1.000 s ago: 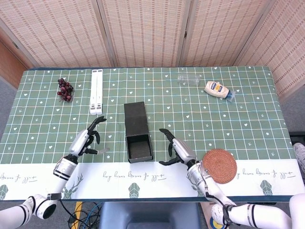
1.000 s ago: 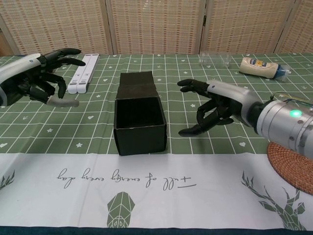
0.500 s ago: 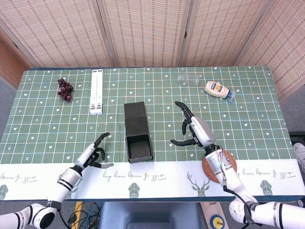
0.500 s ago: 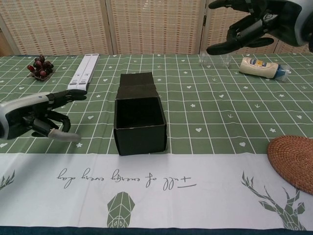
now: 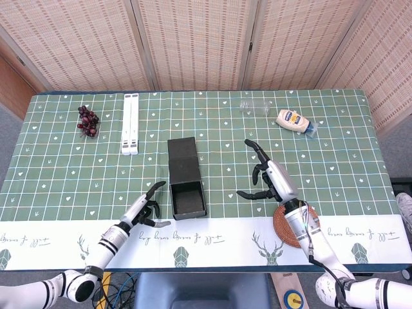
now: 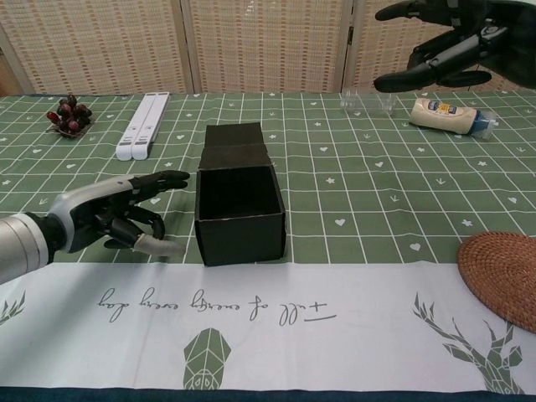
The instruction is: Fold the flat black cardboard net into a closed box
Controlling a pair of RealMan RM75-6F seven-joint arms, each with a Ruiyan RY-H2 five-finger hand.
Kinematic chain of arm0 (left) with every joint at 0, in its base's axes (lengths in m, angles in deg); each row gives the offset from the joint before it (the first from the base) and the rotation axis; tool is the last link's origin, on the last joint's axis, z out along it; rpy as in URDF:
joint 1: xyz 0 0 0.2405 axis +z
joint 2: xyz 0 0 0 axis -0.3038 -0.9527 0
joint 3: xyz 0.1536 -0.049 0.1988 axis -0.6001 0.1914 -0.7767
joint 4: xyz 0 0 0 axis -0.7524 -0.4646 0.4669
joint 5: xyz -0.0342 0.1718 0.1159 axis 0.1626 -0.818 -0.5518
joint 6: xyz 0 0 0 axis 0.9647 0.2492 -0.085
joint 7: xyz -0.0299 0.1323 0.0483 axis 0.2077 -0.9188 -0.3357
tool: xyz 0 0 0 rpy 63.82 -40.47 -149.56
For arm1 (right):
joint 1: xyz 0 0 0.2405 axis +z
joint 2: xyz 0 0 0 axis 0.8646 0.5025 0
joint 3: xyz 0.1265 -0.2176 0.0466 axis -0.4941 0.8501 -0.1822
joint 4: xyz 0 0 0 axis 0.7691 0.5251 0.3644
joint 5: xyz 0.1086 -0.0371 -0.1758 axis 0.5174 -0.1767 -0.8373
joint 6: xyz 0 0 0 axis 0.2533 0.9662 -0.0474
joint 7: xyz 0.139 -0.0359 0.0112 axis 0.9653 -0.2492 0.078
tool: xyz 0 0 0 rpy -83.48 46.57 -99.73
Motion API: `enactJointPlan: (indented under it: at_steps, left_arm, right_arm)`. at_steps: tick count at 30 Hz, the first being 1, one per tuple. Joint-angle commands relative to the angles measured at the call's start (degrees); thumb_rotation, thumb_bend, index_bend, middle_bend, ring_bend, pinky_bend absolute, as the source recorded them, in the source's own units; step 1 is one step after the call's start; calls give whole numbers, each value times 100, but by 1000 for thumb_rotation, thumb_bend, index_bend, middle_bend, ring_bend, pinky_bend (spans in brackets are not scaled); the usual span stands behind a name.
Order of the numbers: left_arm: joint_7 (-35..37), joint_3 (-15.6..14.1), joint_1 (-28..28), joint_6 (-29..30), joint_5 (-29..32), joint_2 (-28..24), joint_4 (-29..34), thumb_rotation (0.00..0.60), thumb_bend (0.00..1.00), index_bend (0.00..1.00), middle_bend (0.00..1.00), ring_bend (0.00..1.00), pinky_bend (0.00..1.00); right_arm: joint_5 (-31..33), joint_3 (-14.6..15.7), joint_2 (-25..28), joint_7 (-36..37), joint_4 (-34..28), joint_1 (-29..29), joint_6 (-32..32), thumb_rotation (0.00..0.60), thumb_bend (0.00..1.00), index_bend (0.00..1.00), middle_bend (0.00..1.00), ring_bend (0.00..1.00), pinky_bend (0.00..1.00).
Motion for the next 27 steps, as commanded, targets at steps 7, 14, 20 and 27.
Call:
enactJointPlan:
  at_steps: [7,14,20,27]
  left_arm:
    - [129,257,-148,-187,24,270,-217,600,137,0,0,593,974]
    - [235,357,-205,-352,89,390,-335,600,137,0,0,595,976]
    - [293,434,-201,-385,144,537,-479,600,137,0,0,608,976]
    - [482,500,-148,-364,156,680,-587,600,137,56,33,647,976]
  right_arm:
    - [-54,69,57,137,50,-43,7,600,51,0,66,668,1000]
    - [-43,89,58,244,143,-39,-23,600,50,0,69,668,1000]
    - [-47,90,60,326,213,-21,-54,600,51,0,73,668,1000]
    - [-40,146,25,355,290,-19,-80,600,54,0,81,668,1000]
